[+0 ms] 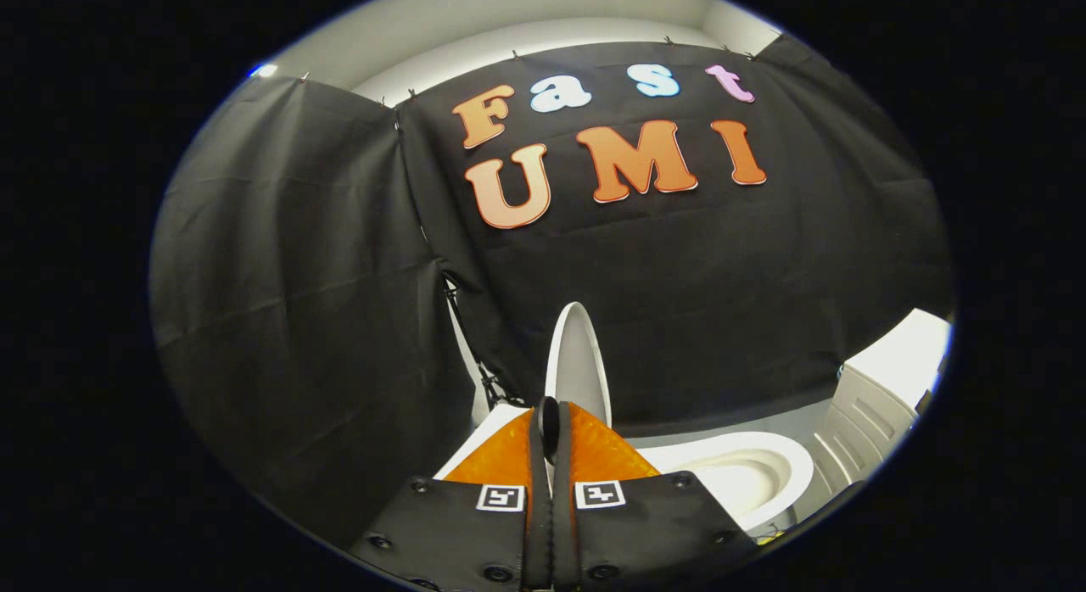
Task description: Open the toilet lid.
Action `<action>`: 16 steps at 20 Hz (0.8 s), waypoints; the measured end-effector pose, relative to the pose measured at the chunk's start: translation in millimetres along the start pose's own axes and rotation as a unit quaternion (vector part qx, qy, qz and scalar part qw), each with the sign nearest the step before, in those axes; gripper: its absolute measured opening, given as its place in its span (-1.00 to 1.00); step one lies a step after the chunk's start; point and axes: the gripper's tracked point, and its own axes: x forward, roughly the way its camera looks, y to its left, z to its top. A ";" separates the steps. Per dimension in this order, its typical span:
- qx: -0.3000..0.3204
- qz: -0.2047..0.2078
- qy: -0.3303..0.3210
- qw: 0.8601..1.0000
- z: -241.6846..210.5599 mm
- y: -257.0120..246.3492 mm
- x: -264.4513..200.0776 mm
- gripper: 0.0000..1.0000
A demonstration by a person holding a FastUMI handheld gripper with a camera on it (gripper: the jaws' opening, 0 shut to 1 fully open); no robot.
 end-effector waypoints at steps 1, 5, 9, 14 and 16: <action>0.004 0.004 0.002 1.000 -1.0 6.5 2.3 -0.84; -0.010 0.019 0.008 1.000 -8.1 31.0 9.1 -0.83; -0.012 0.031 0.015 0.999 -17.4 48.2 13.1 -0.83; -0.029 0.039 0.022 0.999 -29.2 68.0 21.1 -0.83; -0.037 0.037 0.020 0.998 -31.2 74.2 24.4 -0.83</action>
